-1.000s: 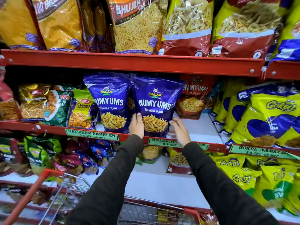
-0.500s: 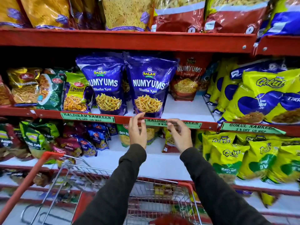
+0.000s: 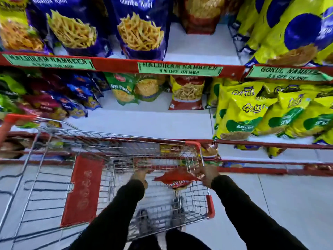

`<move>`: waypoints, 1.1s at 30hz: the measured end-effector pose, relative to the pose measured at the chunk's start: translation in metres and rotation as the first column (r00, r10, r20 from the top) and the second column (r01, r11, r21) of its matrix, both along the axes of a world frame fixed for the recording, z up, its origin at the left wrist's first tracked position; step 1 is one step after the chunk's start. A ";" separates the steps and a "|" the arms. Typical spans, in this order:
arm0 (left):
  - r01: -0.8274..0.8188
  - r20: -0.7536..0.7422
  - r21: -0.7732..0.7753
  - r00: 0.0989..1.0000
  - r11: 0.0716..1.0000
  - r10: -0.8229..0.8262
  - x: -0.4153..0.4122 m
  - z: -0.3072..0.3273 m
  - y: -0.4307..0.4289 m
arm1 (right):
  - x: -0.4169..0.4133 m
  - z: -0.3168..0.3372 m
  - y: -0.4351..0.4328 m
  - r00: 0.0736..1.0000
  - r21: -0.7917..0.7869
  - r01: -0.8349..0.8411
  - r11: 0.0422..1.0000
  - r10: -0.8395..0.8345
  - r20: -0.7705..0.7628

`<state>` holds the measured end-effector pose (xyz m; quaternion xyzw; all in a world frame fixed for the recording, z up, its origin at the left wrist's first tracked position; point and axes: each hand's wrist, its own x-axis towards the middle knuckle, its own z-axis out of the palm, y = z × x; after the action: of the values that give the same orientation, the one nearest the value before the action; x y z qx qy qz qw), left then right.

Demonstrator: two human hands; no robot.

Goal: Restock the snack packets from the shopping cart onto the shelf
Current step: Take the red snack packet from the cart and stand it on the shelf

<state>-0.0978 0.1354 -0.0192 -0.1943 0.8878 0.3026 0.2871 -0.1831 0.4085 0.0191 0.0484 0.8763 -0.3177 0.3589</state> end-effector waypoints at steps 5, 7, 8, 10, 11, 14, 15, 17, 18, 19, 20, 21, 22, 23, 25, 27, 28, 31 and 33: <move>0.020 0.019 0.072 1.000 0.997 -0.022 0.023 -0.038 0.027 | 0.014 -0.024 0.013 0.959 0.138 -0.273 0.952 0.281 -0.042; -0.158 -0.052 0.150 0.984 0.976 0.168 0.020 -0.042 0.041 | 0.013 -0.029 0.009 0.945 0.189 -0.286 0.940 0.308 -0.106; -0.262 -0.079 0.177 0.957 0.949 0.279 0.019 -0.046 0.045 | 0.014 -0.031 0.009 0.946 0.204 -0.278 0.939 0.304 -0.109; -0.345 -0.099 0.165 0.926 0.924 0.364 0.015 -0.048 0.048 | 0.017 -0.031 0.008 0.948 0.218 -0.258 0.941 0.291 -0.133; -0.358 -0.103 0.163 0.921 0.920 0.377 0.014 -0.048 0.047 | 0.019 -0.032 0.008 0.949 0.215 -0.230 0.949 0.268 -0.167; -0.378 -0.126 0.221 0.903 0.899 0.411 0.013 -0.041 0.043 | 0.022 -0.029 0.013 0.940 0.190 -0.218 0.957 0.258 -0.224; -0.388 -0.150 0.237 0.891 0.891 0.428 0.014 -0.036 0.041 | 0.022 -0.026 0.015 0.938 0.172 -0.213 0.962 0.251 -0.239; -0.401 -0.201 0.288 0.862 0.869 0.465 0.015 -0.024 0.040 | 0.021 -0.019 0.021 0.936 0.128 -0.200 0.971 0.228 -0.268; -0.388 -0.239 0.289 0.856 0.875 0.458 0.015 -0.016 0.040 | 0.020 -0.014 0.024 0.936 0.104 -0.186 0.977 0.208 -0.284; -0.372 -0.281 0.293 0.847 0.881 0.451 0.014 -0.009 0.041 | 0.018 -0.008 0.026 0.938 0.087 -0.167 0.982 0.185 -0.294; -0.366 -0.315 0.304 0.833 0.880 0.455 0.013 0.001 0.041 | 0.017 -0.001 0.028 0.938 0.075 -0.145 0.987 0.161 -0.308; -0.372 -0.337 0.344 0.808 0.862 0.483 0.011 0.011 0.041 | 0.015 0.008 0.028 0.935 0.057 -0.129 0.990 0.140 -0.327; -0.376 -0.348 0.381 0.788 0.845 0.507 0.009 0.021 0.042 | 0.012 0.015 0.028 0.924 0.025 -0.123 0.992 0.124 -0.361; -0.366 -0.380 0.407 0.766 0.837 0.519 0.008 0.031 0.041 | 0.010 0.025 0.027 0.907 -0.014 -0.124 0.992 0.107 -0.407; -0.326 -0.453 0.450 0.719 0.831 0.527 0.005 0.054 0.042 | 0.007 0.046 0.026 0.862 -0.098 -0.112 0.989 0.048 -0.504; -0.306 -0.509 0.507 0.648 0.806 0.567 -0.001 0.077 0.043 | 0.001 0.066 0.022 0.822 -0.209 -0.079 0.975 -0.055 -0.567; -0.295 -0.542 0.533 0.601 0.793 0.587 -0.006 0.088 0.043 | -0.002 0.078 0.020 0.800 -0.274 -0.074 0.959 -0.107 -0.591; -0.265 -0.630 0.564 0.474 0.782 0.615 -0.025 0.126 0.044 | -0.011 0.119 0.015 0.709 -0.416 -0.079 0.906 -0.242 -0.662; -0.232 -0.655 0.606 0.397 0.761 0.643 -0.040 0.153 0.044 | -0.018 0.145 0.012 0.672 -0.524 -0.058 0.849 -0.355 -0.650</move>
<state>-0.1376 0.1799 0.1343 -0.1909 0.7364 0.6059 -0.2325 -0.2016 0.4207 0.1636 -0.1029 0.8230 -0.5566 -0.0471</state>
